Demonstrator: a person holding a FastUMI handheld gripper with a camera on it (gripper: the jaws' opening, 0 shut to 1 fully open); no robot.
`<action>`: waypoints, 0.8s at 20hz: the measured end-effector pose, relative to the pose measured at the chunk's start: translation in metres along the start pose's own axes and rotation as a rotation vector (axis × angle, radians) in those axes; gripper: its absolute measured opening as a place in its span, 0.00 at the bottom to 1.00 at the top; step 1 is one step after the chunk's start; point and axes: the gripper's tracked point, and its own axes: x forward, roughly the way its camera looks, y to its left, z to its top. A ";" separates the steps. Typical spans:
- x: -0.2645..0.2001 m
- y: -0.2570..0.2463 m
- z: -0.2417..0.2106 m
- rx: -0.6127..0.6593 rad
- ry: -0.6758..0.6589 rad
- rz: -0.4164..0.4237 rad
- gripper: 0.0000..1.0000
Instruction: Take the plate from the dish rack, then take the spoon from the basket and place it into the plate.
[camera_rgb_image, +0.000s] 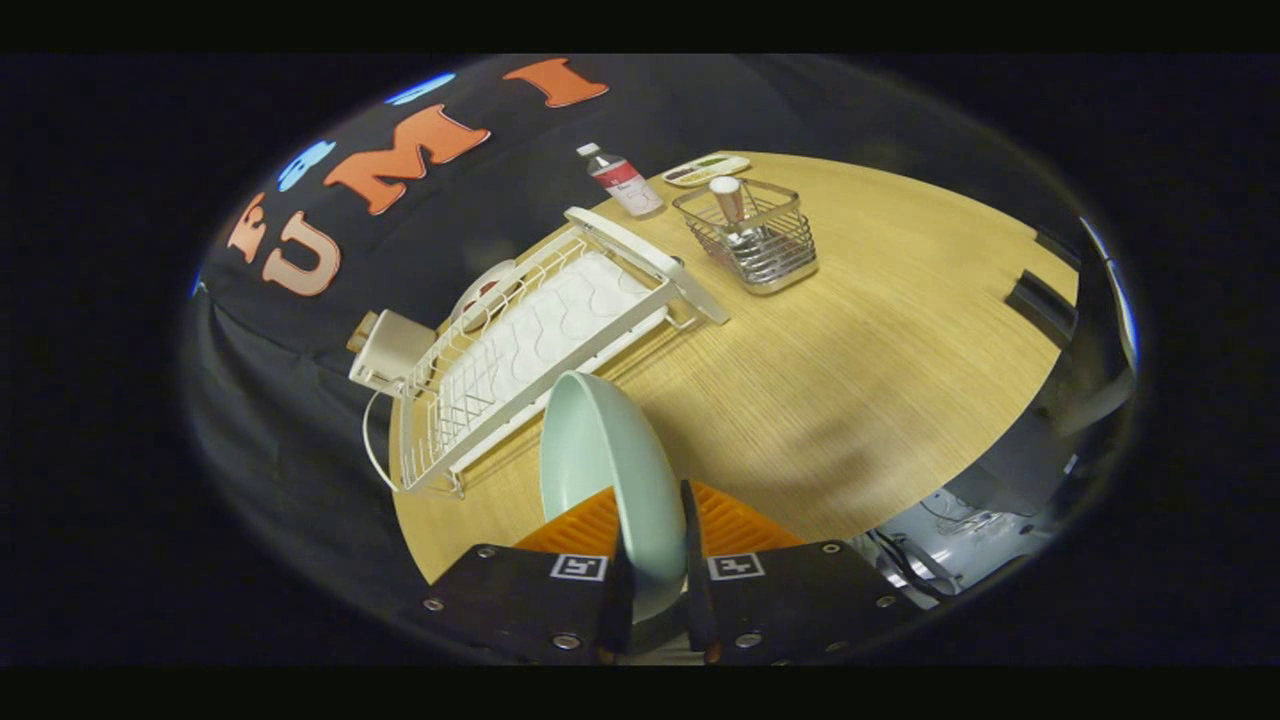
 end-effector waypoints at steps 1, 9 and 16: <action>0.004 0.000 -0.004 0.009 0.016 -0.001 0.23; 0.006 -0.018 -0.010 -0.034 0.054 -0.055 0.37; -0.013 -0.039 0.034 -0.064 -0.069 -0.107 0.54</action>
